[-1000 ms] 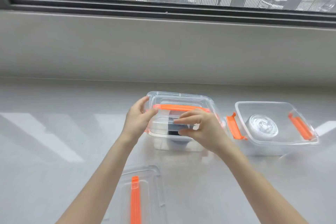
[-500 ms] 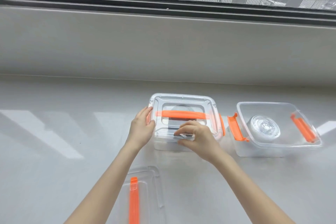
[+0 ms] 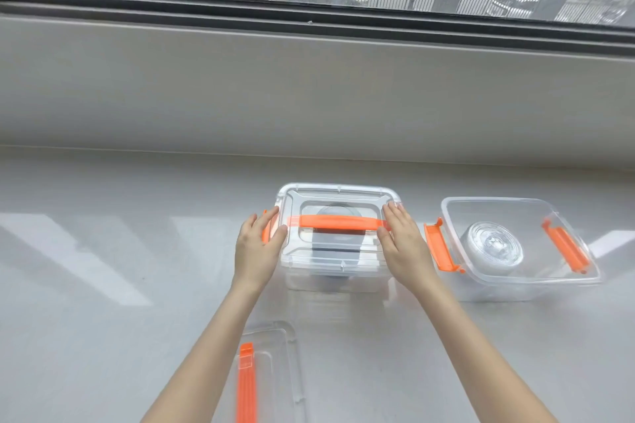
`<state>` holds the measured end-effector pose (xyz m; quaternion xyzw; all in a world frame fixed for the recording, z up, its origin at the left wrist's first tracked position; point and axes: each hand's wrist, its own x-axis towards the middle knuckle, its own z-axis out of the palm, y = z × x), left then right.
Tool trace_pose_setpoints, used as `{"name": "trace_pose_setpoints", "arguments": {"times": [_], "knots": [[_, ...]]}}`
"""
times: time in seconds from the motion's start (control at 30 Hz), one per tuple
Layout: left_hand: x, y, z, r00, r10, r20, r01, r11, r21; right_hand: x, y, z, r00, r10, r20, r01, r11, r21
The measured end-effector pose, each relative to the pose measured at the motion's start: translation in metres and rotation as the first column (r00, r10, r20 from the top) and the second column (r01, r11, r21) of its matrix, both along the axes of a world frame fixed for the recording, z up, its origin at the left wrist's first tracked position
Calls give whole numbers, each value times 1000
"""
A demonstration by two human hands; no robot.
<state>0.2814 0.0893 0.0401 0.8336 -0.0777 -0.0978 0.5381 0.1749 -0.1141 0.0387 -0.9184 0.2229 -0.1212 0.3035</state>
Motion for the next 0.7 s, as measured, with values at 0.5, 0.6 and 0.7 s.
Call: {"name": "trace_pose_setpoints", "arguments": {"times": [0.5, 0.6, 0.7], "knots": [[-6, -3, 6, 955, 136, 264, -161, 984, 76, -1, 1, -4, 990, -56, 131, 42, 994, 105], [-7, -6, 9, 947, 109, 301, -158, 977, 143, -1, 4, -3, 976, -100, 195, 73, 987, 142], [-9, -9, 10, 928, 39, 371, -138, 960, 245, -3, 8, -5, 960, -186, 211, 146, 971, 190]]}}
